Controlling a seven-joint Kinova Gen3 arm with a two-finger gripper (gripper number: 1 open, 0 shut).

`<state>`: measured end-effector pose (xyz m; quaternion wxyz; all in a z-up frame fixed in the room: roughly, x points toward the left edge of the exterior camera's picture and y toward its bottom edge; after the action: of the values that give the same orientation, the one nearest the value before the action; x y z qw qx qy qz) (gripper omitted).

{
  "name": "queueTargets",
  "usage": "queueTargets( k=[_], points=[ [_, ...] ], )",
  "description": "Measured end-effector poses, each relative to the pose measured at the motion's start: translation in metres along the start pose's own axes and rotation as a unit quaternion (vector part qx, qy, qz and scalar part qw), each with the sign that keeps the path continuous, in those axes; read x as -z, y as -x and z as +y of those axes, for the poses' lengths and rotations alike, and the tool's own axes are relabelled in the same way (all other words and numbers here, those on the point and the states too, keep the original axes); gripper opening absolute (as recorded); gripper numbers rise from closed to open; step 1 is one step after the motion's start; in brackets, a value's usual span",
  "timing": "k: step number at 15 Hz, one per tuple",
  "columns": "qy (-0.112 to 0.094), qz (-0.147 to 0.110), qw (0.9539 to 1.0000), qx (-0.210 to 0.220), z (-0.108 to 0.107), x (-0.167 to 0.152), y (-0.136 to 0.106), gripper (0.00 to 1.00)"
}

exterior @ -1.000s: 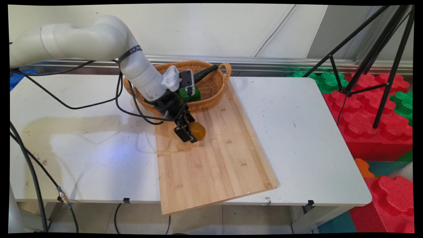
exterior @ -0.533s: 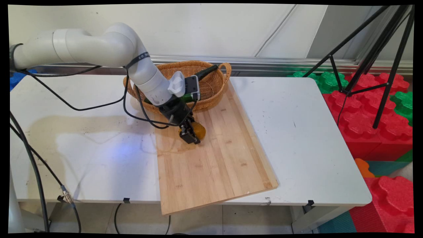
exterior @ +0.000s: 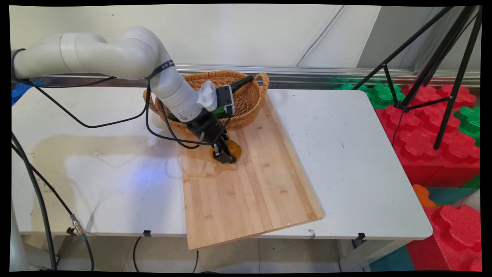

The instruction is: Place the picked object in the vegetable basket

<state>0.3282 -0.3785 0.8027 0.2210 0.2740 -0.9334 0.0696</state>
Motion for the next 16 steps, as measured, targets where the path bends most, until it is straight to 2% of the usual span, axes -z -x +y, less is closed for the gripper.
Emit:
queueTargets(
  k=[8, 16],
  points=[
    [-0.009, 0.036, 0.999, 0.024, 0.015, 0.044, 0.002, 0.0],
    [-0.019, 0.093, 0.9937, 0.06, 0.017, 0.107, -0.002, 0.0]
  ],
)
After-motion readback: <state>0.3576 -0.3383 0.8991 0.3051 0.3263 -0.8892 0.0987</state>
